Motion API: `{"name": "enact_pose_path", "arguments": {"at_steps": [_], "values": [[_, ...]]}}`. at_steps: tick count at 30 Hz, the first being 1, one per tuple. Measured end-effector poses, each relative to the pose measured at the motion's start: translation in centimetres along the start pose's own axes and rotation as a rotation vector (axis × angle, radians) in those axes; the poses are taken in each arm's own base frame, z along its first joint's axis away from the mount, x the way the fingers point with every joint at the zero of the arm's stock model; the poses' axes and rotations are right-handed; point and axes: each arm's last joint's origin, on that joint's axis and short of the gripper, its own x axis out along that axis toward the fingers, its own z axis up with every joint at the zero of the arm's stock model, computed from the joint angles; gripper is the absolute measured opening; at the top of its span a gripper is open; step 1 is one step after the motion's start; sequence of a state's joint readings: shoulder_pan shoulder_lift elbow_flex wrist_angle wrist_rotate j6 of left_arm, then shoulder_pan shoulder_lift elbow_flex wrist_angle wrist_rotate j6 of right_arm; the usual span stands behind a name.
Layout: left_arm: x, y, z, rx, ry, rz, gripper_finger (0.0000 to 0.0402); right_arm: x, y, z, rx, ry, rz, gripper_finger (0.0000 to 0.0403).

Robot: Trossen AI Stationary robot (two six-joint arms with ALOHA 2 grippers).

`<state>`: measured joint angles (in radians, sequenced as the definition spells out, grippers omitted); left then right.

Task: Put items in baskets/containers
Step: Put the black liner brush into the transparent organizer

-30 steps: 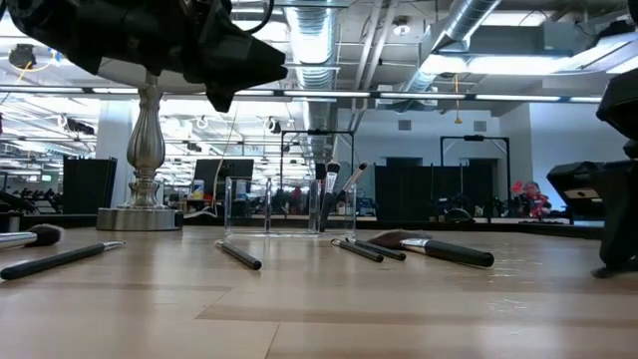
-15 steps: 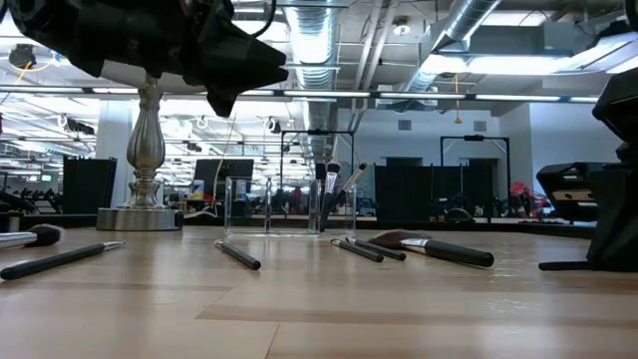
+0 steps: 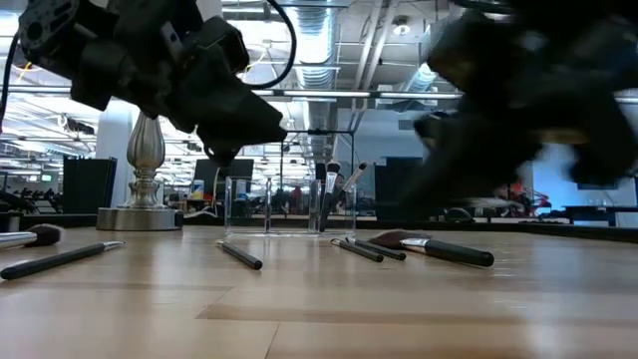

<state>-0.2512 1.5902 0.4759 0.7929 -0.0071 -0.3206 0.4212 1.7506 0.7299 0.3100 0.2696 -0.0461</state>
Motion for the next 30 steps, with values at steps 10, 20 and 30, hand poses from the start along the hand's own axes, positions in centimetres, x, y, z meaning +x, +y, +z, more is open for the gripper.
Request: {"name": "enact_pose_path", "arguments": {"at_steps": [10, 20, 30], "values": [[0.3, 0.8, -0.7, -0.040, 0.055, 0.037, 0.0163, 5.6, -3.5, 4.0, -0.168, 0.178, -0.080, 0.0002], [0.7, 1.6, -2.5, -0.033, 0.161, 0.099, 0.0150, 5.5, -4.2, 7.1, -0.237, 0.133, -0.116, 0.0002], [0.9, 1.7, -2.7, -0.028, 0.156, 0.130, 0.0149, 5.4, -5.2, 7.1, -0.230, 0.142, -0.127, 0.0002]]}}
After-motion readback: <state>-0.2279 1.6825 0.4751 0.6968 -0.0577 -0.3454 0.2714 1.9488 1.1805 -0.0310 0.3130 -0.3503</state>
